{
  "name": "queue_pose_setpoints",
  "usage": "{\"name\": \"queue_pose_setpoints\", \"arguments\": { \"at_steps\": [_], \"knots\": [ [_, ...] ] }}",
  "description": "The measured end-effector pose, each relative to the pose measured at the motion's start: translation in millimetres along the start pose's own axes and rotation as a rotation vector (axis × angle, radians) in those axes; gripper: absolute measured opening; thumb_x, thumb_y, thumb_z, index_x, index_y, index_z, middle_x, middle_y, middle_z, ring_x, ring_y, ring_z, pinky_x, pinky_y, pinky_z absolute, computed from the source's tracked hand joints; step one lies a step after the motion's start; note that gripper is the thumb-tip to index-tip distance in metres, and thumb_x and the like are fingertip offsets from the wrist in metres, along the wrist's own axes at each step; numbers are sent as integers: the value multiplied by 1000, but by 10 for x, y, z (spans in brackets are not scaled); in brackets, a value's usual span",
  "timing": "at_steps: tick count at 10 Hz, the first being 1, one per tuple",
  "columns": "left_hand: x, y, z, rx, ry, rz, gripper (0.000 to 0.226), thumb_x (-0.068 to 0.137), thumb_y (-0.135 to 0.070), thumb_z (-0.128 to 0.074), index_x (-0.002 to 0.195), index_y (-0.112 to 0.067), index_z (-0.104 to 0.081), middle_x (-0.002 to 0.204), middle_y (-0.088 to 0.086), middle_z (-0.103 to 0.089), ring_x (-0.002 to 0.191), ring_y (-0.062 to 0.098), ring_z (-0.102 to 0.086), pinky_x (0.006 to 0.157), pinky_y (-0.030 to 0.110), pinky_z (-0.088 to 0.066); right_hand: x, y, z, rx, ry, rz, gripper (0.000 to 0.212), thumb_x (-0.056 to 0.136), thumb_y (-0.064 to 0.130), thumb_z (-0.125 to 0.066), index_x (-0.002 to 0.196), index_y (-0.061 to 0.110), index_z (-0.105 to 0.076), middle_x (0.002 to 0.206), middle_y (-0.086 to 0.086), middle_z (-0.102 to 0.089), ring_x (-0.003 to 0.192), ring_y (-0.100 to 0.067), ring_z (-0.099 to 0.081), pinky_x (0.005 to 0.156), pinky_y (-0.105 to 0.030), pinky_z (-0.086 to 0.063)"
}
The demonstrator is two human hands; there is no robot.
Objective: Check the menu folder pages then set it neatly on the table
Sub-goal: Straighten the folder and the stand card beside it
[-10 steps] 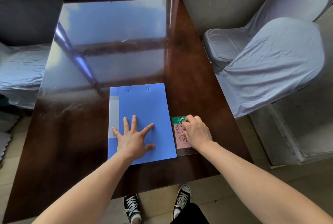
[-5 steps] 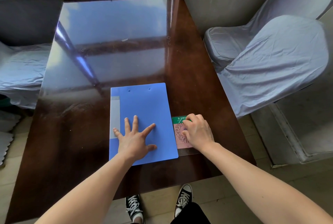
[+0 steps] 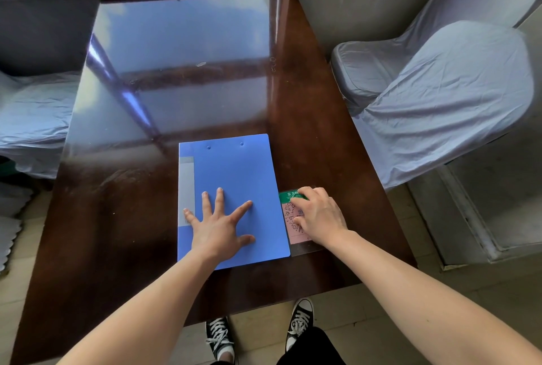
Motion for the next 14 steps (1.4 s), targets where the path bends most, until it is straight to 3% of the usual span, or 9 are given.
{"name": "queue_pose_setpoints", "arguments": {
  "at_steps": [8,11,14],
  "knots": [
    [-3,18,-8,-44,20,22,85,75,-81,-51,145,-63,-7,168,5,14,149,37,27,109,75,14,-45,-42,80,77,-38,-40,49,88,38,-69,132,22,-58,142,0,-50,130,-21,-43,100,-37,-48],
    [-53,-9,41,-117,-53,-9,82,78,-71,-62,148,-55,-23,168,8,9,152,33,18,119,64,9,-251,-155,-49,53,42,5,53,83,42,-72,130,28,-55,145,0,-48,134,-23,-39,104,-41,-44],
    [-66,-19,55,-125,-47,-4,80,78,-69,-63,147,-55,-26,169,8,8,152,33,17,119,62,10,-247,-145,-60,47,36,0,54,83,43,-72,131,28,-55,146,-1,-48,134,-23,-39,104,-41,-44]
  ]
}}
Point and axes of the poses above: each hand's wrist, its own x-axis towards the middle knuckle, its own z-axis out of the back of the hand, y = z × x, the point moved 8 cm from there along x, towards the middle knuckle
